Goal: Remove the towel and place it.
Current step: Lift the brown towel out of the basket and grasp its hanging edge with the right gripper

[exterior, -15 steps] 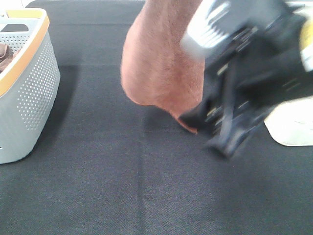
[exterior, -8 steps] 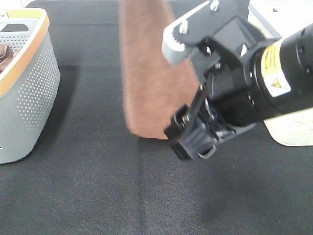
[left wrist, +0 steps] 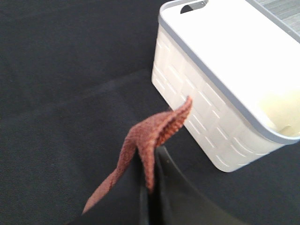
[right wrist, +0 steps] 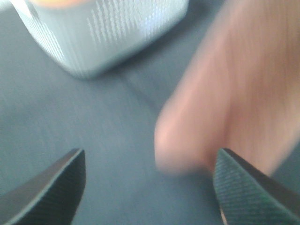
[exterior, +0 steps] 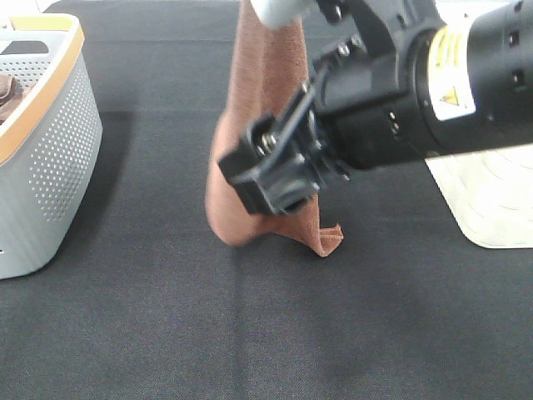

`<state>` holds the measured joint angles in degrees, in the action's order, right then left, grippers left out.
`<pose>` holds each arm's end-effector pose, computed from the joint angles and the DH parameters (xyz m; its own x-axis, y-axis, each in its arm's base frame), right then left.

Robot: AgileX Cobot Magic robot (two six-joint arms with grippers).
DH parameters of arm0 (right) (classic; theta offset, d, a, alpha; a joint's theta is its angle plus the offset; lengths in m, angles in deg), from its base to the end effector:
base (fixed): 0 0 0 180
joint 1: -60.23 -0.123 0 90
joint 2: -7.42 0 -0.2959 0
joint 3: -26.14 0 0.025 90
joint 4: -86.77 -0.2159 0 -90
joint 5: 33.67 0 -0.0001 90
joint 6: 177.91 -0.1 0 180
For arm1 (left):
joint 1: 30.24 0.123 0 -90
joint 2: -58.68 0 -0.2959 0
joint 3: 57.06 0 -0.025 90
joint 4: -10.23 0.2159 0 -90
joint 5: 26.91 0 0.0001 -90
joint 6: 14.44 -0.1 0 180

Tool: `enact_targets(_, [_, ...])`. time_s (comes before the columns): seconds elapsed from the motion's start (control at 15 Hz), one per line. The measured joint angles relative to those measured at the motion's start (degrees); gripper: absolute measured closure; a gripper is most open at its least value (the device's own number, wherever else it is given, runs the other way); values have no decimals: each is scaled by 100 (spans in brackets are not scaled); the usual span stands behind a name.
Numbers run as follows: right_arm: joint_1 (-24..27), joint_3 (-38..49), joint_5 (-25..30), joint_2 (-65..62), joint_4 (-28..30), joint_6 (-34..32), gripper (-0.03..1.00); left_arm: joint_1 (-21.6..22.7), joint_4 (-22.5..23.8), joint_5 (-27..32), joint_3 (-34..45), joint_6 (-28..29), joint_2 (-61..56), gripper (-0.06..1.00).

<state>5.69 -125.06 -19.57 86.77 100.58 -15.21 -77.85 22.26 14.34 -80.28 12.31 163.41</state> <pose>0.1457 0.1945 0.3175 -0.3587 -0.3869 -0.8495 -0.7619 0.6471 0.0270 0.2589 -0.2632 0.4130 -0.5397 0.1458 -0.8291 0.5137 0.8373 -0.1871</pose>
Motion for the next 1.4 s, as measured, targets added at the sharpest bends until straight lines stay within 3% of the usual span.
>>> enact_targets(0.33, [-69, 0, -837, 0, -23, 29, 34, 0, -361, 6, -74, -178, -74, 94])
enact_targets(0.53, [-814, 0, -1238, 160, 46, 728, 38, 0, -458, 6, -298, -264, -103, 94])
enact_targets(1.0, [-871, 0, -1255, 1203, 29, 802, 38, 0, -739, 103, -304, -676, -218, 94])
enact_targets(1.13, [-688, 0, -1604, 1312, -6, 796, 38, 0, -745, 275, -304, -710, -361, 94])
enact_targets(1.4, [372, 0, -1948, 1324, -825, 745, 35, 0, -728, 413, -304, -831, -647, 94])
